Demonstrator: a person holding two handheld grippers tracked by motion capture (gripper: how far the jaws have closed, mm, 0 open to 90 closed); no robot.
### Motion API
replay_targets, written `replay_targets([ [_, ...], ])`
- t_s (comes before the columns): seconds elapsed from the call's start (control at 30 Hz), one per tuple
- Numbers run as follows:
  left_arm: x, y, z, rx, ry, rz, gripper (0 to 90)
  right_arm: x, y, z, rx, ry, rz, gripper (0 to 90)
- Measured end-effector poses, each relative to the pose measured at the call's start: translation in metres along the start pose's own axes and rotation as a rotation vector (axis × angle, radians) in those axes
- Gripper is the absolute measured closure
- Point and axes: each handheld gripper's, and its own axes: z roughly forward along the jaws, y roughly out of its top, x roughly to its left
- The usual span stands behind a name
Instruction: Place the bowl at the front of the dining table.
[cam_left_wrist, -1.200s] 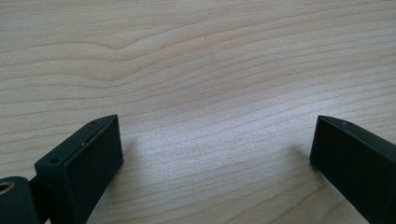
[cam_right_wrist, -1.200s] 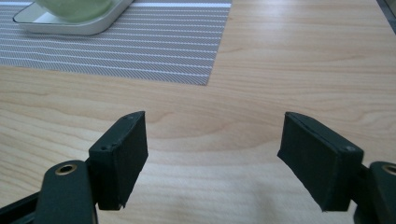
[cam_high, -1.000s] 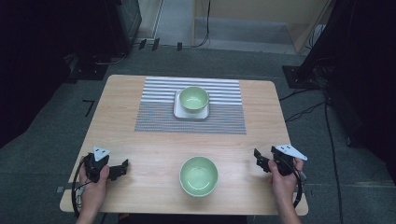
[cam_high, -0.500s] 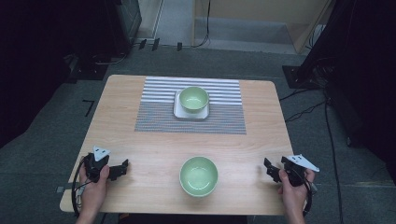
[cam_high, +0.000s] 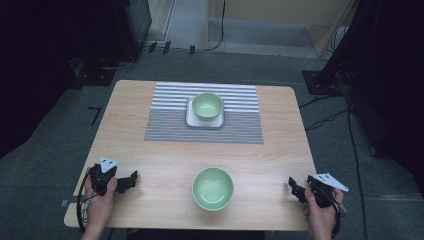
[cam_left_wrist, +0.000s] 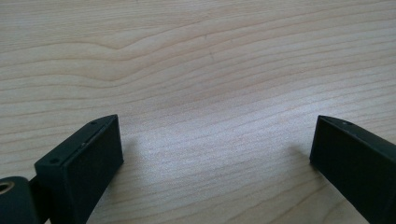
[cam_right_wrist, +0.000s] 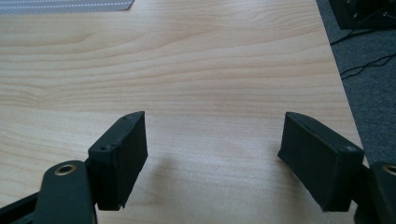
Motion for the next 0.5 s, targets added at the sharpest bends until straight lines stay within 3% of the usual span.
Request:
replay_targets([
  [0.4,0.0,0.0,0.0,0.0,0.0,0.0,2.3,0.012,-0.001,0.005,0.061,-0.05,-0.107,18.2],
  [0.5,0.0,0.0,0.0,0.0,0.0,0.0,2.3,0.012,0.0,0.005,0.063,-0.049,-0.108,16.9],
])
